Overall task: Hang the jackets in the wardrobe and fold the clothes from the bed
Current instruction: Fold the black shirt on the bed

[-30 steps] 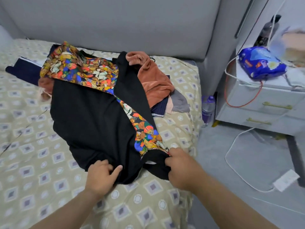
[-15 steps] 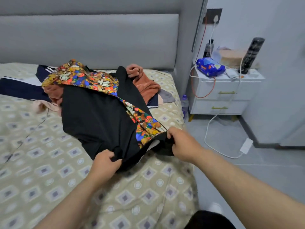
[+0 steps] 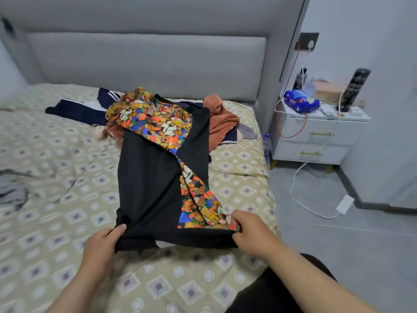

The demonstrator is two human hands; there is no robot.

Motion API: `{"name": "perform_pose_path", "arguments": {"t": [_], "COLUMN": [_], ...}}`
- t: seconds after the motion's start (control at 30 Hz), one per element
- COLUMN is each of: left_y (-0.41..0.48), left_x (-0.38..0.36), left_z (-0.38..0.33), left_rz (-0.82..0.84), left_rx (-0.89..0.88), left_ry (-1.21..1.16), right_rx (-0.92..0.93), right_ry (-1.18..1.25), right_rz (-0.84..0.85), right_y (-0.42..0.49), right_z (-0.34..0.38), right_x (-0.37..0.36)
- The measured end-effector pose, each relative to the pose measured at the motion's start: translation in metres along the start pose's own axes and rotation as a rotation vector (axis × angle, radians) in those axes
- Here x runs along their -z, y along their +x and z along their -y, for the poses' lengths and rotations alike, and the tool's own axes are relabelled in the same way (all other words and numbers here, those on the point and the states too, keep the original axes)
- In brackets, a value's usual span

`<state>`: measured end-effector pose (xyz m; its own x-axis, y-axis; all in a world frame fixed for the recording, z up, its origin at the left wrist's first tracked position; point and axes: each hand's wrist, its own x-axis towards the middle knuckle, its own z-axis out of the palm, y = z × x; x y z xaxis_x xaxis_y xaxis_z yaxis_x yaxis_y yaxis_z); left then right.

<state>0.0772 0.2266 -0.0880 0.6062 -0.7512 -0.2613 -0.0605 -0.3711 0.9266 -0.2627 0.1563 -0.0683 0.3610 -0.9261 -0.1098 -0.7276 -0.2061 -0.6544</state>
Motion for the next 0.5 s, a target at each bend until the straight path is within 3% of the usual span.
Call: {"name": "perform_pose_path", "arguments": {"t": [0.1,0.17,0.23,0.3,0.43,0.5], "left_y": [-0.011,-0.012,-0.012,-0.013,-0.021,-0.018], "left_x": [-0.001,-0.003,0.000,0.004,-0.007,-0.021], "left_z": [0.002,0.008,0.018,0.030,0.016,-0.001], "left_rz": [0.022,0.080,0.038,-0.019,0.067,0.039], "left_rx": [0.308,0.366,0.314,0.152,-0.096,-0.221], "left_ry": [-0.552,-0.615,-0.421,0.017,0.745,0.807], "right_rx": [0.054,0.023,-0.052,-0.105,-0.098,-0.058], "right_ry": [0.068,0.110,0.139,0.146,-0.003,-0.009], "right_rz": [-0.110,-0.189,-0.228,-0.214,0.035,0.182], "right_y": [-0.013,-0.019,-0.024,-0.029,-0.036,-0.038], "right_z": [0.014,0.019,0.021,0.018,0.008,0.006], "right_x": [-0.012,-0.016,-0.012,-0.006,-0.004,-0.009]}}
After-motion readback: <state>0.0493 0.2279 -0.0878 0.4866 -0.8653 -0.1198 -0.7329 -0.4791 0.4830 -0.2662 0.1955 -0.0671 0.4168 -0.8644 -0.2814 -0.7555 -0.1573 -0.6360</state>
